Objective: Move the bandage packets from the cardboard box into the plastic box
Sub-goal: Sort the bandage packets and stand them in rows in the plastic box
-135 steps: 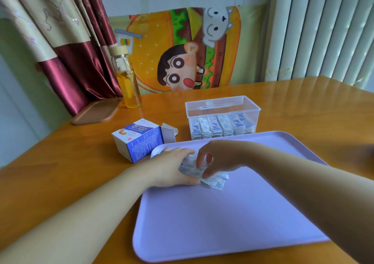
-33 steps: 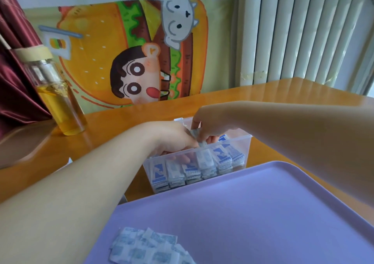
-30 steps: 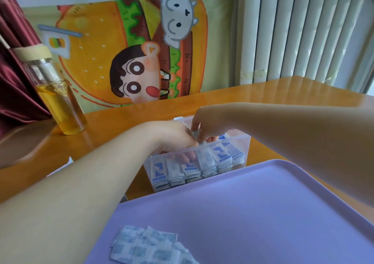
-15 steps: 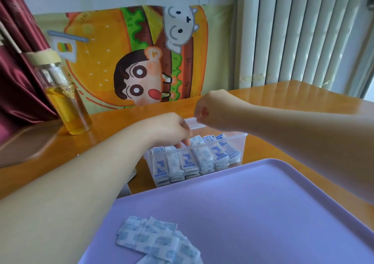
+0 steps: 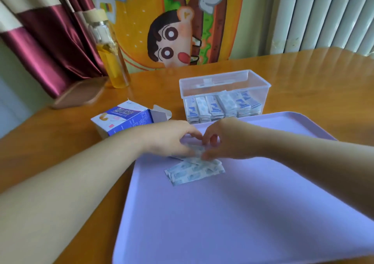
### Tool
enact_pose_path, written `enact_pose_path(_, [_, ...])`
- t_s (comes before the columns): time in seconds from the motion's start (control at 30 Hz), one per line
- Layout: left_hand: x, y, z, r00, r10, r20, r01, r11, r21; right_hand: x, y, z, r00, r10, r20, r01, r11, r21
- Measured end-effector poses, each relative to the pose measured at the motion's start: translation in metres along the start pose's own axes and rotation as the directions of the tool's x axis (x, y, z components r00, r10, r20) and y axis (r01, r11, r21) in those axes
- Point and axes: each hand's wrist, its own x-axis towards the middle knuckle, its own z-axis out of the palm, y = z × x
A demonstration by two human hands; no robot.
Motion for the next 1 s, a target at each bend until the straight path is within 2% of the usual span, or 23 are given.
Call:
enact_pose_path(0.1, [-0.001, -0.001, 0.0, 1.0, -0.025, 0.016, 0.025, 0.999, 0.027, 0.007, -0.01, -0.001, 0.999, 0.015, 0.052, -0.012, 0.999, -0.046])
enact_pose_path(0.23, [0.0, -0.005, -0.009, 0.988, -0.099, 0.122, 0.092, 0.994, 0.063, 0.008, -0.016, -0.01, 0.987, 0.029, 0.158, -0.019, 0.998, -0.063])
enact_pose_path(0.37, [0.004, -0.005, -0.01, 0.971, -0.174, 0.161, 0.167, 0.984, 0.056, 0.008, -0.019, -0.012, 0.972, 0.032, 0.233, -0.006, 0.994, -0.111])
enact_pose_path(0.57, [0.004, -0.005, -0.008, 0.961, -0.19, 0.199, 0.165, 0.977, 0.138, 0.018, -0.021, -0.014, 0.934, 0.084, 0.348, -0.014, 0.98, -0.199])
enact_pose_path(0.8, [-0.01, -0.007, -0.001, 0.977, -0.195, 0.09, 0.181, 0.973, 0.141, 0.006, -0.021, -0.011, 0.975, 0.008, 0.224, 0.02, 0.992, -0.124])
enact_pose_path(0.9, [-0.019, -0.009, -0.007, 0.977, -0.21, 0.048, 0.201, 0.969, 0.147, -0.002, -0.015, -0.005, 0.987, 0.003, 0.161, -0.002, 1.0, -0.004])
enact_pose_path(1.0, [-0.026, -0.013, -0.012, 0.97, -0.242, -0.035, 0.244, 0.968, 0.06, -0.015, -0.007, -0.006, 0.99, 0.003, 0.142, -0.019, 0.994, 0.107])
